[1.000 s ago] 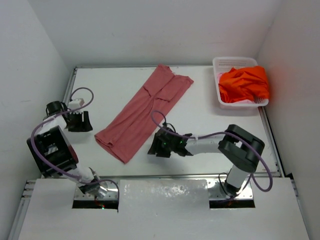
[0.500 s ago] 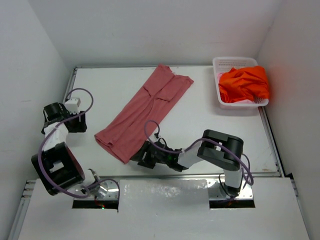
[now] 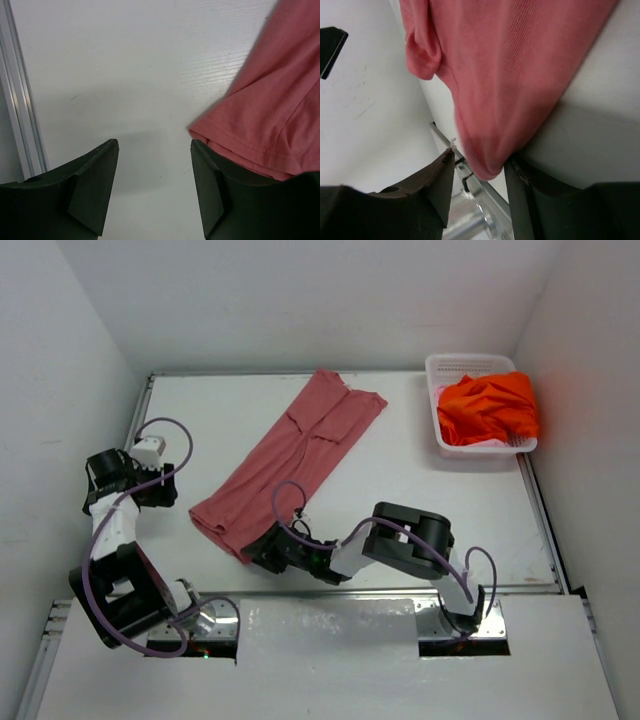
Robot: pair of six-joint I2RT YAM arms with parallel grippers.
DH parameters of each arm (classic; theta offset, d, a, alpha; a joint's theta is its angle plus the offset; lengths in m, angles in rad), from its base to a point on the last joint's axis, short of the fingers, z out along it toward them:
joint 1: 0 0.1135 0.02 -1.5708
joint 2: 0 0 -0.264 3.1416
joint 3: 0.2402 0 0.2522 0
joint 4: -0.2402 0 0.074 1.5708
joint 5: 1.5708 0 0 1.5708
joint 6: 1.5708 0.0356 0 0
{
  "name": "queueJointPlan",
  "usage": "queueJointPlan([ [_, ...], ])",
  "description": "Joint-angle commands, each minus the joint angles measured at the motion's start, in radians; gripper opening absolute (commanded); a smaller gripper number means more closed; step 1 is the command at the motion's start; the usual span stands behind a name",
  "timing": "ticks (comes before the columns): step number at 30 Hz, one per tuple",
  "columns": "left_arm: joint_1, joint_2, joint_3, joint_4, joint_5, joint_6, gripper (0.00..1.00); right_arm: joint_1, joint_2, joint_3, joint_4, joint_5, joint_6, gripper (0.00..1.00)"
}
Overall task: Fold and stack the t-shirts
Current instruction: Rotate the tshirt 90 degrees
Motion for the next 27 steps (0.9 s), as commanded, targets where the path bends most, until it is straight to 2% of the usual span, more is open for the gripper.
queueJointPlan([
  [1, -0.005, -0.025, -0.002, 0.026, 0.072, 0.051, 0.58, 0.020, 0.099, 0.029, -0.259, 0.068, 0.008, 0.44],
  [4, -0.005, -0.022, -0.002, 0.049, 0.076, 0.058, 0.58, 0.027, 0.156, 0.075, -0.279, 0.040, 0.019, 0.31],
  [5, -0.007, -0.017, 0.000, 0.052, 0.079, 0.063, 0.58, 0.029, 0.168, 0.075, -0.270, 0.029, 0.032, 0.15],
  [7, -0.005, -0.013, 0.004, 0.046, 0.093, 0.068, 0.58, 0.029, 0.185, 0.046, -0.238, 0.025, 0.072, 0.00],
  [12, -0.005, -0.008, 0.011, 0.008, 0.165, 0.123, 0.58, 0.027, 0.101, -0.092, -0.187, 0.075, 0.034, 0.00],
  [15, -0.008, -0.013, 0.032, -0.066, 0.272, 0.193, 0.55, 0.021, -0.006, -0.229, -0.144, 0.080, -0.074, 0.00],
  [18, -0.053, -0.029, 0.058, -0.121, 0.290, 0.235, 0.55, 0.015, -0.105, -0.376, -0.093, 0.068, -0.148, 0.00],
  [26, -0.395, -0.131, 0.075, -0.088, 0.103, 0.189, 0.55, -0.014, -0.321, -0.805, 0.066, -0.027, -0.221, 0.00],
  [27, -0.486, -0.135, 0.080, -0.086, 0.069, 0.180, 0.55, -0.014, -0.338, -0.895, 0.085, -0.024, -0.216, 0.00],
])
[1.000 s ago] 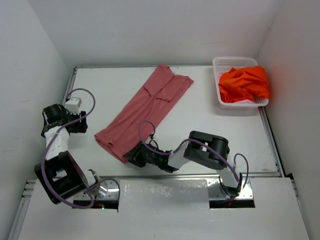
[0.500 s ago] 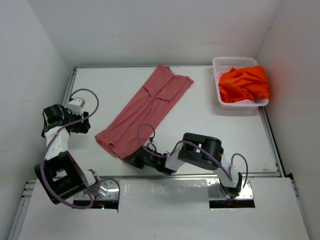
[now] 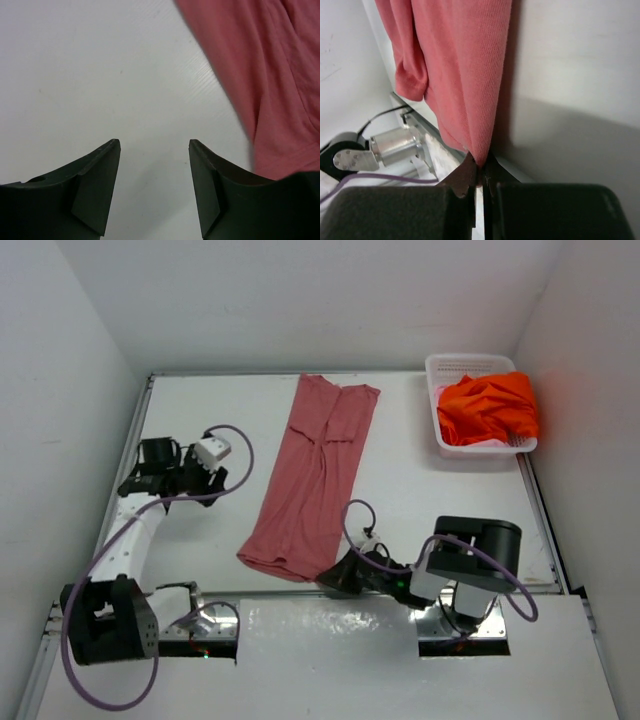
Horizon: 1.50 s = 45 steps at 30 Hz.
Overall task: Fold and stack the t-shirts
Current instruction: Rotate the tshirt 90 degrees
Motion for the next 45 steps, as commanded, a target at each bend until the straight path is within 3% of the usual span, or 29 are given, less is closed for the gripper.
queueJointPlan([
  [1, -0.173, -0.044, 0.057, 0.021, -0.109, -0.024, 0.55, -0.005, -0.004, -0.244, -0.181, -0.002, -0.106, 0.00],
  [6, -0.562, -0.012, 0.032, 0.053, -0.354, -0.104, 0.55, -0.008, -0.124, -0.377, -0.180, 0.015, -0.144, 0.00],
  [10, -0.721, 0.020, -0.018, 0.043, -0.451, -0.073, 0.55, -0.006, -0.329, -0.437, -0.315, 0.020, -0.160, 0.00],
  [13, -0.754, 0.039, -0.026, 0.041, -0.472, -0.065, 0.55, -0.008, -0.495, -0.473, -0.510, 0.070, -0.172, 0.00],
  [16, -0.758, 0.042, -0.017, 0.044, -0.469, -0.061, 0.55, -0.006, -0.794, -0.410, -0.891, 0.145, -0.253, 0.00],
  [17, -0.761, 0.042, -0.011, 0.044, -0.475, -0.059, 0.55, -0.006, -0.964, -0.395, -1.103, 0.169, -0.264, 0.00],
  [19, -0.786, 0.049, -0.003, 0.040, -0.491, -0.050, 0.55, -0.009, -1.143, -0.367, -1.280, 0.228, -0.267, 0.00],
  [21, -0.800, 0.060, 0.009, 0.023, -0.497, -0.042, 0.55, -0.011, -1.387, -0.355, -1.467, 0.245, -0.269, 0.16],
  [22, -0.800, 0.071, 0.011, 0.023, -0.499, -0.042, 0.55, -0.013, -1.447, -0.356, -1.519, 0.230, -0.269, 0.40],
  [24, -0.809, 0.089, 0.017, 0.018, -0.503, -0.041, 0.55, -0.013, -1.523, -0.391, -1.520, 0.197, -0.251, 0.52],
  [26, -0.818, 0.120, 0.023, 0.017, -0.524, -0.044, 0.55, -0.011, -1.465, -0.420, -1.440, 0.158, -0.235, 0.67],
  [27, -0.820, 0.132, 0.037, 0.015, -0.528, -0.044, 0.55, -0.011, -1.330, -0.422, -1.396, 0.160, -0.247, 0.72],
  [28, -0.820, 0.135, 0.043, 0.015, -0.528, -0.048, 0.55, -0.011, -1.237, -0.399, -1.341, 0.170, -0.269, 0.93],
  [29, -0.820, 0.135, 0.049, 0.010, -0.525, -0.050, 0.55, -0.011, -1.142, -0.358, -1.359, 0.230, -0.322, 0.99],
  [30, -0.820, 0.134, 0.060, 0.007, -0.520, -0.051, 0.55, -0.011, -0.966, -0.241, -1.382, 0.241, -0.347, 0.99],
  [33, -0.820, 0.117, 0.058, 0.003, -0.503, -0.053, 0.55, -0.016, -0.830, -0.065, -1.406, 0.299, -0.464, 0.99],
  [37, -0.820, 0.077, 0.025, 0.013, -0.499, -0.035, 0.56, -0.045, -0.932, 0.035, -1.573, 0.459, -0.519, 0.99],
  [41, -0.820, 0.072, 0.014, 0.027, -0.494, -0.032, 0.58, -0.235, -0.907, 0.058, -1.596, 0.361, -0.672, 0.99],
  [43, -0.820, 0.065, 0.005, 0.035, -0.497, -0.038, 0.58, -0.282, -0.851, 0.119, -1.619, 0.412, -0.778, 0.99],
  [45, -0.821, 0.056, -0.001, 0.035, -0.508, -0.041, 0.58, -0.417, -0.708, 0.289, -1.600, 0.379, -1.035, 0.99],
])
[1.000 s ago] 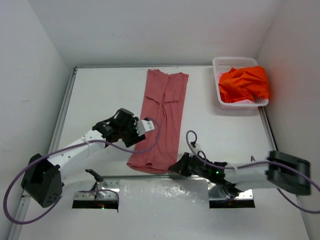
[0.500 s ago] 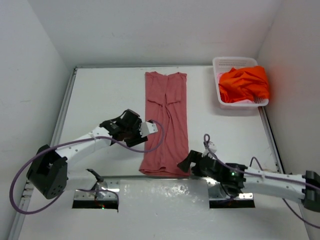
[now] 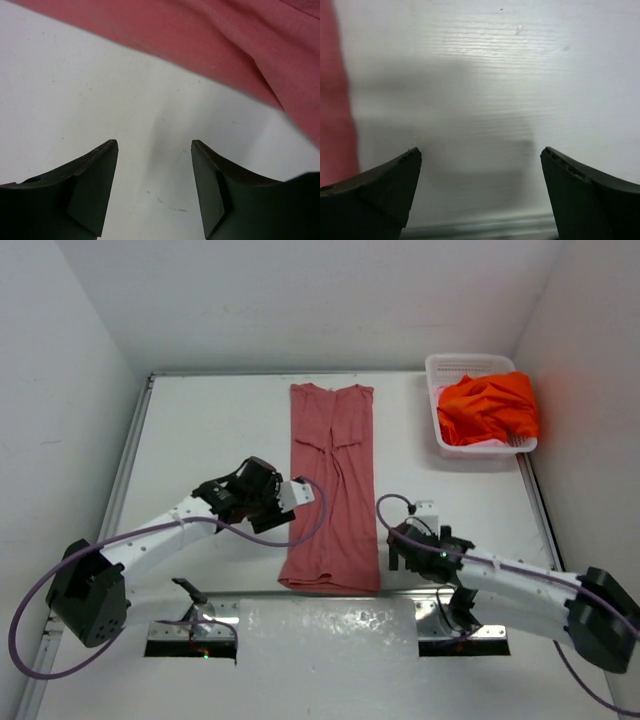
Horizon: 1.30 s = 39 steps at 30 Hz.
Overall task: Fold and stack the t-shirts
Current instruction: Rotate the tshirt 90 degrees
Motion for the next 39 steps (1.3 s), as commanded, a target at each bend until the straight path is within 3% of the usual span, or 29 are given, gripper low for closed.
queueJointPlan([
  [1, -0.010, -0.036, -0.010, 0.031, -0.016, -0.004, 0.59, -0.168, 0.182, 0.247, -0.053, -0.109, -0.443, 0.99],
  [2, -0.009, -0.036, -0.009, 0.031, -0.026, -0.016, 0.59, -0.210, 0.318, 0.440, -0.069, -0.138, -0.480, 0.99],
  [6, 0.027, -0.025, -0.006, 0.013, -0.063, -0.045, 0.60, -0.297, 0.589, 0.903, -0.044, -0.182, -0.622, 0.99],
  [7, 0.091, -0.027, -0.006, 0.025, -0.043, -0.045, 0.60, -0.322, 0.648, 1.109, -0.053, -0.283, -0.653, 0.99],
  [9, 0.189, -0.031, 0.008, 0.042, 0.025, -0.042, 0.60, -0.362, 0.862, 1.361, -0.106, -0.308, -0.699, 0.99],
  [10, 0.290, -0.027, 0.020, 0.062, 0.092, -0.036, 0.60, -0.362, 0.934, 1.493, -0.138, -0.313, -0.787, 0.99],
  [11, 0.319, -0.018, 0.036, 0.055, 0.114, -0.034, 0.60, -0.364, 0.998, 1.730, -0.142, -0.328, -0.820, 0.99],
  [12, 0.344, 0.066, 0.118, 0.032, 0.121, -0.041, 0.59, -0.385, 1.113, 1.830, -0.128, -0.340, -0.837, 0.99],
  [14, 0.401, 0.168, 0.203, -0.042, 0.225, -0.054, 0.57, -0.434, 1.187, 1.988, -0.006, -0.378, -0.729, 0.99],
  [16, 0.468, 0.284, 0.318, -0.105, 0.383, -0.033, 0.56, -0.524, 1.227, 1.967, 0.211, -0.538, -0.590, 0.99],
  [17, 0.494, 0.323, 0.367, -0.142, 0.419, -0.012, 0.56, -0.541, 1.235, 1.935, 0.261, -0.566, -0.602, 0.99],
  [19, 0.612, 0.480, 0.564, -0.200, 0.546, 0.008, 0.55, -0.516, 1.281, 1.997, 0.209, -0.535, -0.755, 0.99],
  [20, 0.637, 0.481, 0.565, -0.214, 0.586, 0.013, 0.55, -0.515, 1.301, 2.030, 0.149, -0.496, -0.799, 0.98],
  [24, 0.702, 0.631, 0.789, -0.265, 0.606, 0.068, 0.54, -0.495, 1.312, 2.023, -0.233, -0.281, -0.894, 0.75],
  [25, 0.703, 0.654, 0.831, -0.300, 0.640, 0.082, 0.54, -0.495, 1.287, 1.974, -0.273, -0.185, -0.859, 0.59],
  [27, 0.680, 0.719, 0.936, -0.368, 0.662, 0.148, 0.51, -0.495, 1.171, 1.802, -0.350, -0.146, -0.780, 0.39],
  [29, 0.647, 0.754, 1.006, -0.456, 0.648, 0.262, 0.49, -0.508, 1.044, 1.632, -0.389, -0.208, -0.723, 0.43],
  [32, 0.562, 0.749, 0.990, -0.631, 0.721, 0.609, 0.48, -0.508, 0.907, 1.440, -0.453, -0.257, -0.647, 0.54],
  [33, 0.529, 0.739, 0.967, -0.627, 0.723, 0.633, 0.49, -0.508, 0.878, 1.341, -0.462, -0.288, -0.626, 0.56],
  [35, 0.487, 0.690, 0.864, -0.544, 0.673, 0.583, 0.49, -0.508, 0.821, 1.239, -0.450, -0.365, -0.601, 0.56],
  [36, 0.457, 0.674, 0.831, -0.428, 0.634, 0.537, 0.49, -0.506, 0.751, 1.123, -0.385, -0.397, -0.586, 0.53],
  [37, 0.449, 0.647, 0.767, -0.370, 0.626, 0.479, 0.49, -0.486, 0.711, 1.073, -0.351, -0.428, -0.572, 0.43],
  [39, 0.444, 0.627, 0.719, -0.224, 0.622, 0.327, 0.49, -0.442, 0.588, 0.937, -0.243, -0.455, -0.557, 0.38],
])
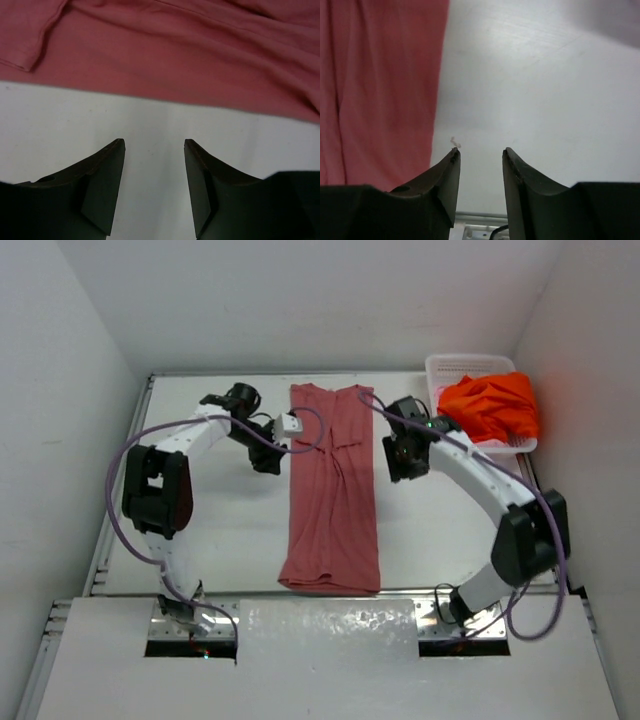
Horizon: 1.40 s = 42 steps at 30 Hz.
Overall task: Fold and stack the t-shirts
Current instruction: Rotate the tshirt 90 degrees
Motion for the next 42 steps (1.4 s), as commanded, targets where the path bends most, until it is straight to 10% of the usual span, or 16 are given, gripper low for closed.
queueJointPlan([
  [1, 0.016, -0.090, -0.083, 0.209, 0.001, -0.132, 0.49, 0.129, -0.159, -0.151, 0.155, -0.100, 0.066, 0.37],
  [9, -0.022, -0.181, -0.172, 0.392, -0.089, -0.409, 0.50, 0.156, -0.342, -0.363, 0.332, -0.387, 0.010, 0.60],
  [14, -0.048, -0.160, -0.152, 0.504, -0.148, -0.598, 0.50, 0.102, -0.277, -0.363, 0.266, -0.283, -0.207, 0.60],
  [26, -0.067, -0.461, -0.304, 0.116, -0.459, -0.425, 0.55, 0.148, -0.352, -0.431, 0.461, -0.492, 0.046, 0.46],
  [42, -0.145, -0.864, -0.786, 0.347, -0.386, -0.371, 0.54, 0.523, -0.205, -0.674, 0.787, -0.393, 0.489, 0.54],
])
